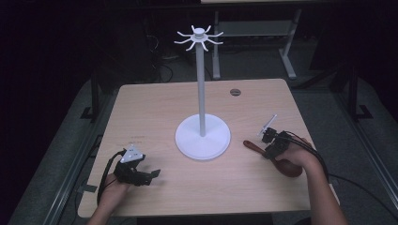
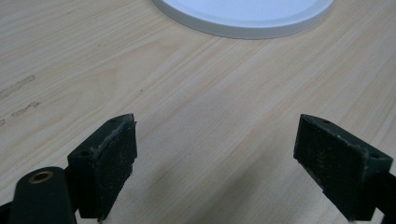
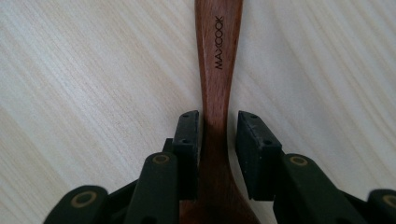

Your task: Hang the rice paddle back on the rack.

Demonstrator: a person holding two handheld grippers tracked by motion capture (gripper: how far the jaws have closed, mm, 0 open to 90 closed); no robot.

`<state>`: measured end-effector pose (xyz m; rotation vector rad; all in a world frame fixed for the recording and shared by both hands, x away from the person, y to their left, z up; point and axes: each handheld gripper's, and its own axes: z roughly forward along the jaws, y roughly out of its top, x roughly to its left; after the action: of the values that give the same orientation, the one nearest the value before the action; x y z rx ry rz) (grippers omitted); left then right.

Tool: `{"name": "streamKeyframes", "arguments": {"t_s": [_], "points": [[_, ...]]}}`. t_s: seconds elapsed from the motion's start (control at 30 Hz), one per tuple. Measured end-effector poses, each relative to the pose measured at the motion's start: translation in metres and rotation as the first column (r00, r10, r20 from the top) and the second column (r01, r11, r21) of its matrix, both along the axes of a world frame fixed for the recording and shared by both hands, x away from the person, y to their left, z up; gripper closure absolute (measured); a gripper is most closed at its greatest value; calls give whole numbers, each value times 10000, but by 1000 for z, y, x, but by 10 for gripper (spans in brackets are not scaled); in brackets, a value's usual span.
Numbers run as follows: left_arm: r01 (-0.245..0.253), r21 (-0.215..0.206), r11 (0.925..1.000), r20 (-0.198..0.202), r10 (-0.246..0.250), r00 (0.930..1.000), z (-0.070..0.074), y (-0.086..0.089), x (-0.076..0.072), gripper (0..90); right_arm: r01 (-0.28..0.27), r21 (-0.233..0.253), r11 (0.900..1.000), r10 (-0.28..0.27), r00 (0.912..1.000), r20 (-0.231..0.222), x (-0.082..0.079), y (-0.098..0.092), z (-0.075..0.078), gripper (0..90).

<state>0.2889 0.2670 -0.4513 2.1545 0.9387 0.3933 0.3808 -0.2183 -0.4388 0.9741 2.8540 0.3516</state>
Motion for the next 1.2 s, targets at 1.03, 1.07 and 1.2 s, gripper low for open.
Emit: {"name": "streamKeyframes", "arguments": {"t_s": [1.03,1.07,1.2], "points": [[-43,-32,10000,-37,43,10000,0,0,0,130,514,2042,9776,-542,9985,78,-1,-13,6,772],[-48,-45,10000,-19,48,10000,0,0,0,131,540,2215,9737,-591,9981,162,-2,-14,8,773],[-44,-28,10000,-4,44,10000,0,0,0,130,645,2777,9585,-822,9952,523,-2,-16,14,773]]}}
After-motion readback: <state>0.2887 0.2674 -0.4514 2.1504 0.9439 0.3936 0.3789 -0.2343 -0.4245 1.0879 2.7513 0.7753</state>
